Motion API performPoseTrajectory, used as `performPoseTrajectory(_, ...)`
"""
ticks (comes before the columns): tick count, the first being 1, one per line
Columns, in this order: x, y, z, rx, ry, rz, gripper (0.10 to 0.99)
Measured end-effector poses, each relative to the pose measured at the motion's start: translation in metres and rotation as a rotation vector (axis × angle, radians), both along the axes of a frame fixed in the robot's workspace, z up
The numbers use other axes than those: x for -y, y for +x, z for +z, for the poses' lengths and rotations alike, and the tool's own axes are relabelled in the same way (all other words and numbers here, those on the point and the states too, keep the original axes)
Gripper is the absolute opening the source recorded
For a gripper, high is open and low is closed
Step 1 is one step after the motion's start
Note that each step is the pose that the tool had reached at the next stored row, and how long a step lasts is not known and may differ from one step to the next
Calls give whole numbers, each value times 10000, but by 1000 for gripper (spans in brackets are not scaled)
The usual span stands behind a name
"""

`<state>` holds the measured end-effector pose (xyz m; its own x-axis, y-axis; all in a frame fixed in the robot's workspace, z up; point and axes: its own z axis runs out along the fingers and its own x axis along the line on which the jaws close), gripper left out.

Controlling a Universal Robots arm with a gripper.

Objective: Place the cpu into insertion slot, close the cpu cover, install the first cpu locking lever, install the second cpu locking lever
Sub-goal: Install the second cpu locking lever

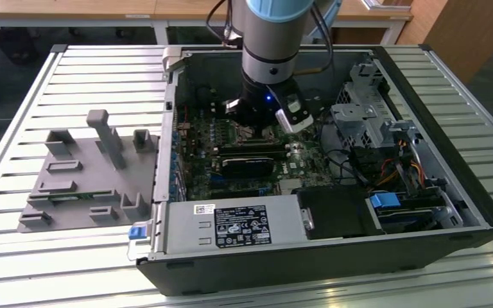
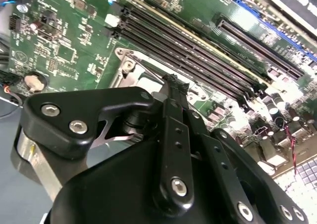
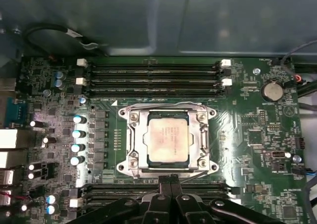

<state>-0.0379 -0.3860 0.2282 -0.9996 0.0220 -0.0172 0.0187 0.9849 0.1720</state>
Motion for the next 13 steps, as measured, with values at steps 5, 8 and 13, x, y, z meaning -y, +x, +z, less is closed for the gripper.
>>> performPoseTrajectory(5,0,-34,-36,-1,0,1,106)
performPoseTrajectory(8,0,-40,-69,-1,3,1,106)
performPoseTrajectory(13,2,-42,-124,-9,43,-2,106)
